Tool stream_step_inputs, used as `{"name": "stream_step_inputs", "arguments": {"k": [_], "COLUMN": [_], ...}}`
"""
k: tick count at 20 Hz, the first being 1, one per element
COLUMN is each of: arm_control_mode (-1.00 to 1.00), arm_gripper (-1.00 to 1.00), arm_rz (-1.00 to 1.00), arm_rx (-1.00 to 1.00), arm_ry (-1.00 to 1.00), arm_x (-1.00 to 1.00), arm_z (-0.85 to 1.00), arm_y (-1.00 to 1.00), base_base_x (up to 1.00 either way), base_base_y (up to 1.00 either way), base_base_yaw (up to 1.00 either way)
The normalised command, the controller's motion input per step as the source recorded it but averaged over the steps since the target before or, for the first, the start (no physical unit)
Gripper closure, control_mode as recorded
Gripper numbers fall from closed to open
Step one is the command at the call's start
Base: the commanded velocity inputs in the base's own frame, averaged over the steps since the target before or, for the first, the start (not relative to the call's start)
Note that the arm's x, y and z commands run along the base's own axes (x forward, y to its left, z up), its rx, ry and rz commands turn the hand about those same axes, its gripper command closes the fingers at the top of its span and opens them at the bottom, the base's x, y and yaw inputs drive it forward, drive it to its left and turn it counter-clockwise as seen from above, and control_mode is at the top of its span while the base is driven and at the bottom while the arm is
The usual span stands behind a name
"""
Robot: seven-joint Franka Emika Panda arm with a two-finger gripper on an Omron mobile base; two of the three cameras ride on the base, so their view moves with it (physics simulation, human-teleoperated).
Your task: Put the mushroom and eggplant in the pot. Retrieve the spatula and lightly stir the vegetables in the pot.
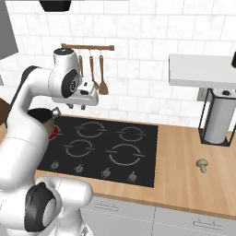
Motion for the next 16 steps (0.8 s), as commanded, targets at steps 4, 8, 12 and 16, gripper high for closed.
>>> {"name": "stream_step_inputs", "arguments": {"k": [4,8,12,16], "arm_control_mode": [-1.0,-1.0,-1.0,-1.0], "arm_gripper": [-1.0,-1.0,-1.0,-1.0], "arm_rz": [0.0,-0.01,-0.08,-0.15], "arm_rx": [0.0,0.0,0.0,0.0], "arm_ry": [-0.06,-0.1,-0.03,0.0], "arm_x": [-0.14,-0.42,-0.43,-0.37], "arm_z": [0.0,-0.05,-0.11,-0.26], "arm_y": [-0.21,-0.94,-1.0,-1.0], "base_base_x": [0.0,0.0,0.0,0.0], "base_base_y": [0.0,0.0,0.0,0.0], "base_base_yaw": [0.0,0.0,0.0,0.0]}}
